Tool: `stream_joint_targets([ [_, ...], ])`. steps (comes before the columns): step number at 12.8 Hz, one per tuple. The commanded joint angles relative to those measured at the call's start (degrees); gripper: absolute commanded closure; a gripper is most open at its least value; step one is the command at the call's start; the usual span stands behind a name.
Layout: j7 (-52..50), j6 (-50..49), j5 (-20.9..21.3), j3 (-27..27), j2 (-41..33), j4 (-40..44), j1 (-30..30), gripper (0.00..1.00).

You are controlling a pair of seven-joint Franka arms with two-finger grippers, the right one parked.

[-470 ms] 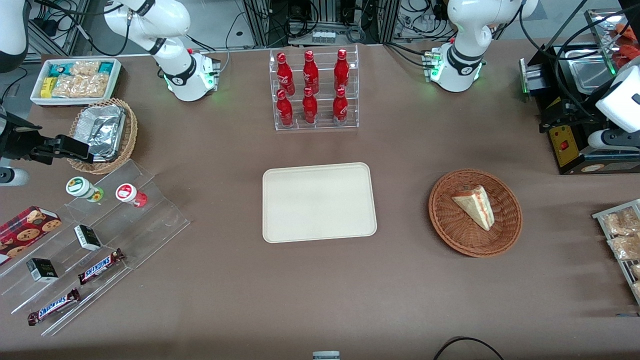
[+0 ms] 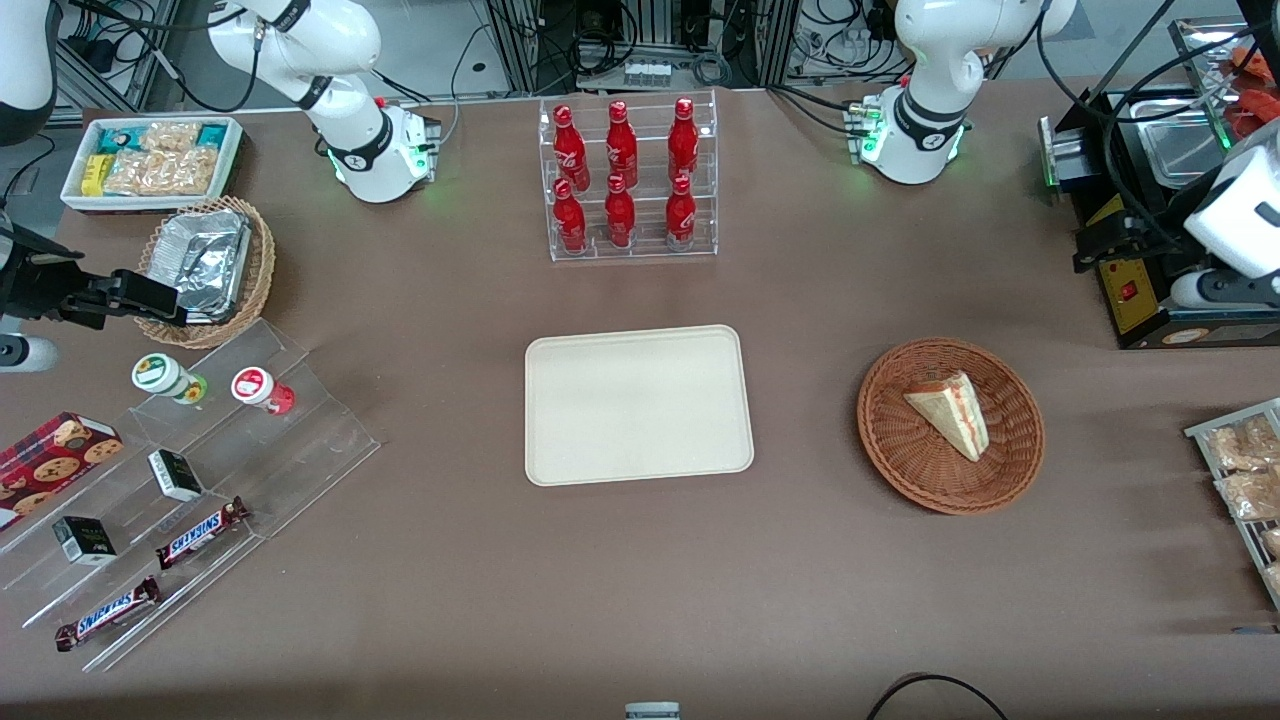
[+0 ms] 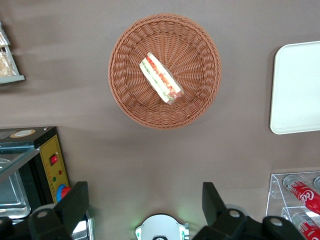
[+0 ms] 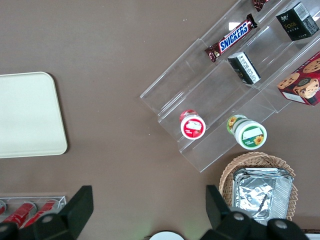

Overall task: Place sandwich from basket to tray
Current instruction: 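Move the left gripper over the wrapped sandwich in the wicker basket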

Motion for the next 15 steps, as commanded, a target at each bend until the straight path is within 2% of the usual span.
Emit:
stream_joint_targets([
  [1, -0.9, 4.7, -0.3, -0.3, -0.4, -5.0, 0.5, 0.0],
  [9, -2.9, 30.0, 0.0, -0.3, 0.8, -24.4, 0.5, 0.0],
  [15, -7.5, 38.5, -0.2, -0.2, 6.3, -27.2, 0.5, 0.0],
])
